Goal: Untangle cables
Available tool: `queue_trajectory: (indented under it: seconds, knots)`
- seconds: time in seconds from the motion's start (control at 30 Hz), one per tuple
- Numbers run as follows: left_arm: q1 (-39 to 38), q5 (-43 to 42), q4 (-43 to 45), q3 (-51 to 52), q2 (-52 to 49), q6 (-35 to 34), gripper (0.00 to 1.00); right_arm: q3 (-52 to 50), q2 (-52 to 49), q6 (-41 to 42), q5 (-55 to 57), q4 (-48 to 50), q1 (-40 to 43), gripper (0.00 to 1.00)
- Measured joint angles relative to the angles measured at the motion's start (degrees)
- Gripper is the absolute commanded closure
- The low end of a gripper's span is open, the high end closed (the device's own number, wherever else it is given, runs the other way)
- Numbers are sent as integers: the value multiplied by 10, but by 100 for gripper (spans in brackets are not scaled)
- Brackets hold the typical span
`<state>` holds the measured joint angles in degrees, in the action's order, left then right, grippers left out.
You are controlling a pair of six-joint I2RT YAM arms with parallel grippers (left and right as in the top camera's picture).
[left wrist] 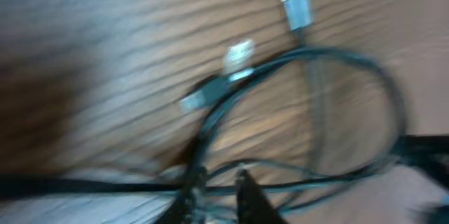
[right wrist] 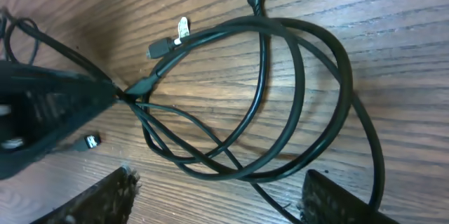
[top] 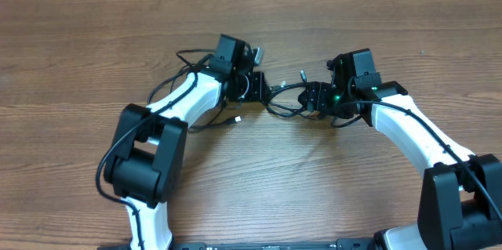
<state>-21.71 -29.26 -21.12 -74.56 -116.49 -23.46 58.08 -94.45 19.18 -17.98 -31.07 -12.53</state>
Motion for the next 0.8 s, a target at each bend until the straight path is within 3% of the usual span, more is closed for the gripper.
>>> queue_trajectory:
  seconds: [0.1,0.17,0.43,0.6,0.8]
  knots:
    - [9,12,-19,0,-18,0,96,0,0,-6,-7,2,0,25]
    - [16,15,-25,-1,-23,-1,96,0,0,-13,-28,3,0,28]
    - [46,4,-71,-4,-28,15,96,44,0,-34,-88,27,1,27]
    - [49,1,-72,-4,-29,32,96,46,0,-39,-42,55,1,23]
    - [47,1,-68,-4,-29,42,96,46,0,-42,26,110,1,25]
